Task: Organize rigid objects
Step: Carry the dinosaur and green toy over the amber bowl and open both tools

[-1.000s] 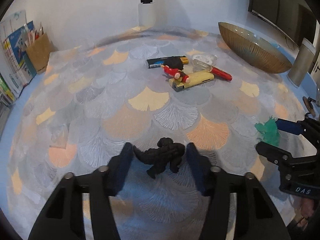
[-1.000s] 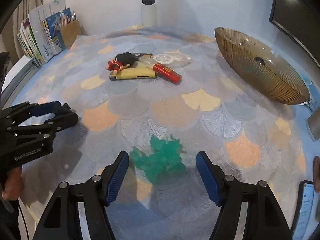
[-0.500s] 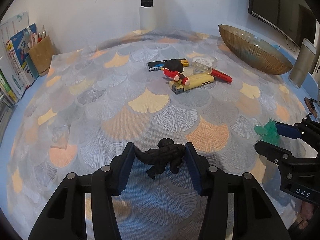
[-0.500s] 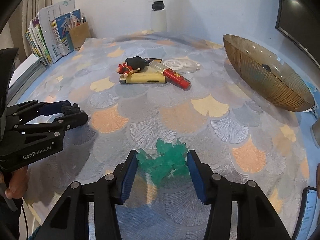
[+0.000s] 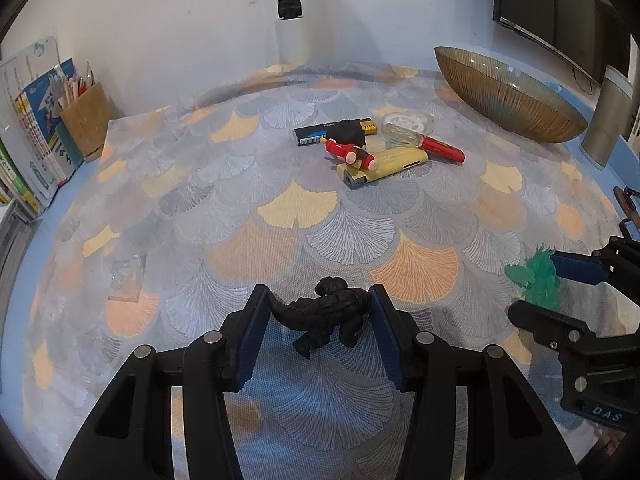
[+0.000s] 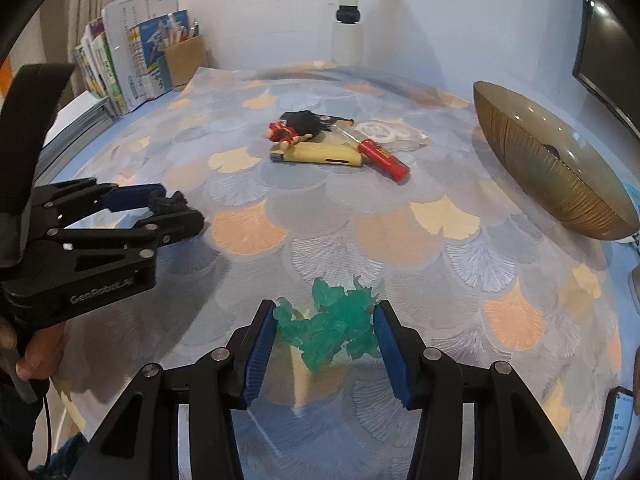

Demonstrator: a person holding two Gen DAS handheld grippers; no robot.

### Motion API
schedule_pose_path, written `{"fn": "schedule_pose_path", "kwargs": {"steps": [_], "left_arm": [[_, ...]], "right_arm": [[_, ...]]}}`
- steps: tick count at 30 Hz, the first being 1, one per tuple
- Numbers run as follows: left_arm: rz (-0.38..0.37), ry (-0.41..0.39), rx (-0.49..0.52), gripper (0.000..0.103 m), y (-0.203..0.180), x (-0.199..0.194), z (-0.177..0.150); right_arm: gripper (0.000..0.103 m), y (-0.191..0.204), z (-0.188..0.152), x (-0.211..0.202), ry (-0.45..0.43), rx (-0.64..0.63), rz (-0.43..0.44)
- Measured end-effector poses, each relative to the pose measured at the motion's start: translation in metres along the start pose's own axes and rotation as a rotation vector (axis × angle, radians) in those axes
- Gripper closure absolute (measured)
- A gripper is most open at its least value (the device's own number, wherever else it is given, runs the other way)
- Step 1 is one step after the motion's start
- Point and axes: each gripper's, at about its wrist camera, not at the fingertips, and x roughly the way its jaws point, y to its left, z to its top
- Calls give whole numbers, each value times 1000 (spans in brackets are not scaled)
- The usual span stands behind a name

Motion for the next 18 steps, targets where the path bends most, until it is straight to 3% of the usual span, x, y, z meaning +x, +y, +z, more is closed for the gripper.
{"fn": "schedule_pose_path", "kwargs": {"steps": [3,6,10,13,18], "left_arm": [[-27,10,-9,57,-3,-2,6],[-37,-41,16,57,-12,-16,28],[-84,-153,78,57,-40,-40,88],[-130,-193,111,57,-68,-38,134],[-250,-130,75,57,-114,4,198]], "right_arm": [[54,-2,1,-8,-7,-16,20],[54,-21,12,-29,-46,-12,-7],[54,-76,43,-67,-137,36,-123],[54,-132,65,-78,-145,143,-188],[54,-212,83,-65,-76,333,-139]]}}
